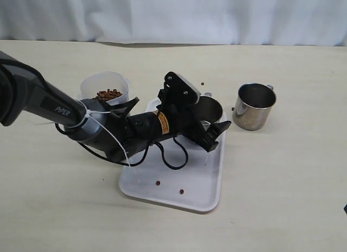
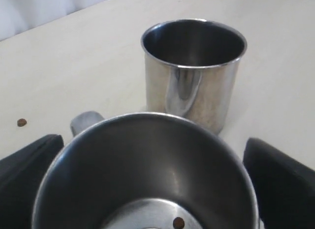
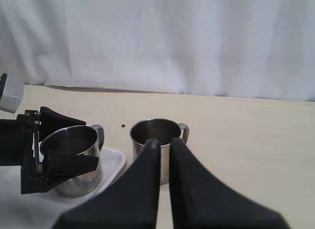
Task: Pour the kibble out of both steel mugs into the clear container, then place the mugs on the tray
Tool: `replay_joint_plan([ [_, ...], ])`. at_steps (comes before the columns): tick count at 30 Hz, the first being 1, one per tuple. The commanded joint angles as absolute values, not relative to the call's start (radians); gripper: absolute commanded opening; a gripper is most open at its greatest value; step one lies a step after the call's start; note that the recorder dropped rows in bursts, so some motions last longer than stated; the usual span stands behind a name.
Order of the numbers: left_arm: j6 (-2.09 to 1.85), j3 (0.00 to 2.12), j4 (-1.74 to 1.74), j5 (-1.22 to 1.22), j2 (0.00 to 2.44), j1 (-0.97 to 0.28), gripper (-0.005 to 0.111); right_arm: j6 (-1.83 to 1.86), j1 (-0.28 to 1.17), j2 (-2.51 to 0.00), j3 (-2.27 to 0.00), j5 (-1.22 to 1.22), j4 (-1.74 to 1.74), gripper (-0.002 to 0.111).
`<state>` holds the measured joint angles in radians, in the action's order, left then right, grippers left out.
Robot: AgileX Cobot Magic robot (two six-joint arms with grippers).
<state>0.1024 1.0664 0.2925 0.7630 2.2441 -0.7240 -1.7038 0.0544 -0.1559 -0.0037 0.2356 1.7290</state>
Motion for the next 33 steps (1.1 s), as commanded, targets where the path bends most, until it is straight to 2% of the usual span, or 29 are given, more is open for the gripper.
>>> replay_joint_plan([
  [1,0.104,1.072,0.307,0.726,2.190,-0.724,0.077,-1.716,0.050,-0.153,0.000,0.235,1.736,0.005],
  [11,0.213,1.072,0.393,0.594,2.063,-0.724,0.077,-1.716,0.050,-0.153,0.000,0.235,1.736,0.005],
  [21,0.224,1.072,0.383,0.341,1.870,-0.764,0.076,-1.716,0.050,-0.153,0.000,0.235,1.736,0.005],
  [23,0.233,1.072,0.383,0.295,1.829,-0.768,0.071,-1.716,0.050,-0.153,0.000,0.235,1.736,0.005],
  [29,0.232,1.070,0.383,0.166,1.733,-0.766,0.041,-1.716,0.050,-0.153,0.000,0.235,1.736,0.005],
  [33,0.240,1.022,0.380,0.176,1.662,-0.748,0.030,-1.716,0.050,-0.153,0.000,0.235,1.736,0.005],
])
